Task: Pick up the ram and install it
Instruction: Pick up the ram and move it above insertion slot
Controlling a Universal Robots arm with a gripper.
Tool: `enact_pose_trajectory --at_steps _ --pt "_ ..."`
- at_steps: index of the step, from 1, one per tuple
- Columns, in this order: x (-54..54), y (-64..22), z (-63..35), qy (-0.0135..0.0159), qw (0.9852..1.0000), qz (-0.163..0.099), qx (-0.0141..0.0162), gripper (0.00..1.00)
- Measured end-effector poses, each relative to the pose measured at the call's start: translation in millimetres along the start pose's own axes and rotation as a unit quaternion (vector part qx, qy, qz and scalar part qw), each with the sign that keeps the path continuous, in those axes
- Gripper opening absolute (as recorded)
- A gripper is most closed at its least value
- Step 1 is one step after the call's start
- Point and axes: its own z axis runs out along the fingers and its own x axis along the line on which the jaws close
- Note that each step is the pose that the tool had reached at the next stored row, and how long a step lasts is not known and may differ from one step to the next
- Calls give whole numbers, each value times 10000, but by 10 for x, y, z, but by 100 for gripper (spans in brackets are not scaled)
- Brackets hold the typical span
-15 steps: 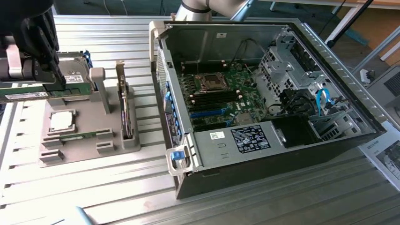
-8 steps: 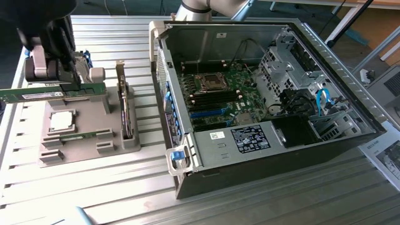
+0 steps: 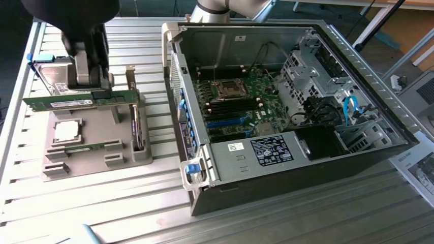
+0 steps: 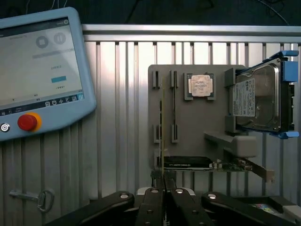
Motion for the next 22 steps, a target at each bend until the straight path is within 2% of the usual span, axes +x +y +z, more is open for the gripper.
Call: enact_pose_trajectory --at_steps 1,5,11,12,13,16,17,18,22 --pt "6 -32 -2 0 10000 0 -3 12" --pt "55 -323 -24 0 10000 1 -31 12" --pt "101 -610 -42 0 10000 2 -60 12" --pt "113 -681 -47 0 10000 2 -66 12" --pt "139 -846 -56 0 10000 3 -81 12" --pt "161 -982 -64 0 10000 3 -95 12" --pt "173 -1064 -68 0 9999 3 -102 12" --pt "193 -1201 -75 0 9999 3 -116 12" --pt "234 -1462 -89 1 9999 4 -143 12"
